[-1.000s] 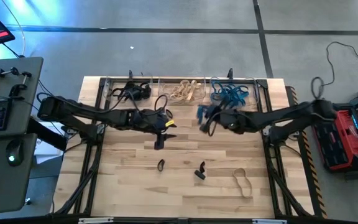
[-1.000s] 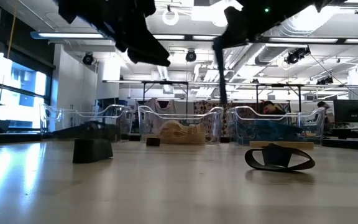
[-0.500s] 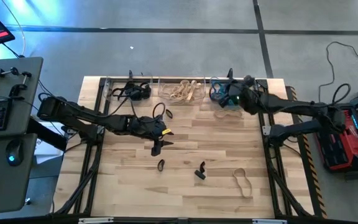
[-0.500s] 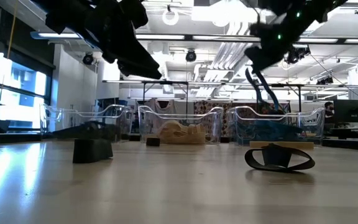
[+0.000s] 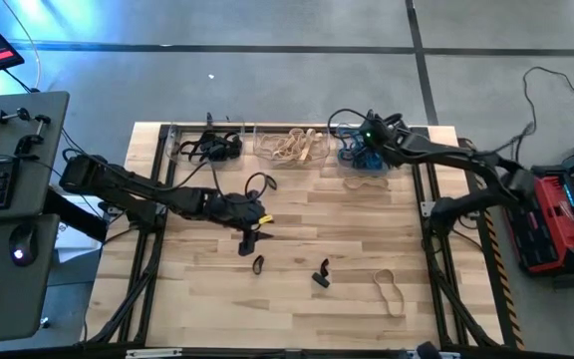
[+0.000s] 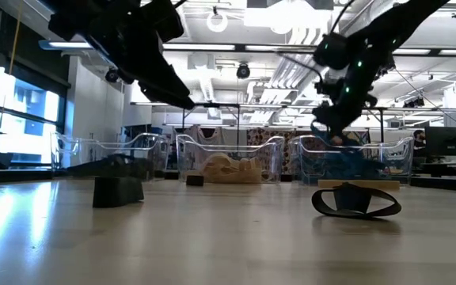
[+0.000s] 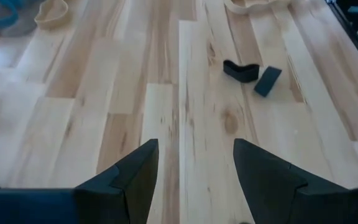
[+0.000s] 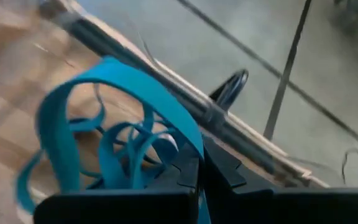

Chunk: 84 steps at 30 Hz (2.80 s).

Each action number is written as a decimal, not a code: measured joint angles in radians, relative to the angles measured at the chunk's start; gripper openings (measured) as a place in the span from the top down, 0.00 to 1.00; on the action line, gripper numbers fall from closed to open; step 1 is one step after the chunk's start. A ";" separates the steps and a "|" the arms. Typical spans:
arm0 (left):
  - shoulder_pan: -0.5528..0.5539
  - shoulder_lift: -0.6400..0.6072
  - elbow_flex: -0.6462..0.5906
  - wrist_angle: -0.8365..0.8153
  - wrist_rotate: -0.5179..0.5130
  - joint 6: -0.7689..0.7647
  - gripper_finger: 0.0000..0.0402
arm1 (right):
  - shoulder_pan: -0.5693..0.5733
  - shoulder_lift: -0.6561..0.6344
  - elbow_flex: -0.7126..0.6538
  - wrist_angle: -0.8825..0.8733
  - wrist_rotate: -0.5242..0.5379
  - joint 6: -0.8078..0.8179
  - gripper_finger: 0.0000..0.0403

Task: Sort rubber bands into baskets
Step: Put the blue rubber band into the right transparent bin, then put the black rubber band into the left transparent bin

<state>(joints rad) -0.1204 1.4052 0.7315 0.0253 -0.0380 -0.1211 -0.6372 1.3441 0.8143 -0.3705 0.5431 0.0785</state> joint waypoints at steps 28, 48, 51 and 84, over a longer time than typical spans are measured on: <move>0.026 0.000 0.000 -0.064 -0.052 -0.032 0.68 | 0.269 -0.260 0.000 -0.250 -0.201 0.080 0.48; 0.020 0.002 -0.131 0.265 0.029 -0.069 0.99 | 1.021 0.107 0.000 0.085 -0.428 0.199 0.49; 0.020 0.002 -0.130 0.264 0.030 -0.068 0.99 | 1.015 0.198 0.000 0.136 -0.457 0.191 0.49; -0.115 0.004 -0.130 0.364 -0.336 0.085 0.73 | 0.878 0.214 0.000 0.486 -0.200 0.243 0.99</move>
<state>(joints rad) -0.2353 1.4090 0.6018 0.3889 -0.3739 -0.0357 0.2412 1.5578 0.8143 0.1155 0.3430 0.3213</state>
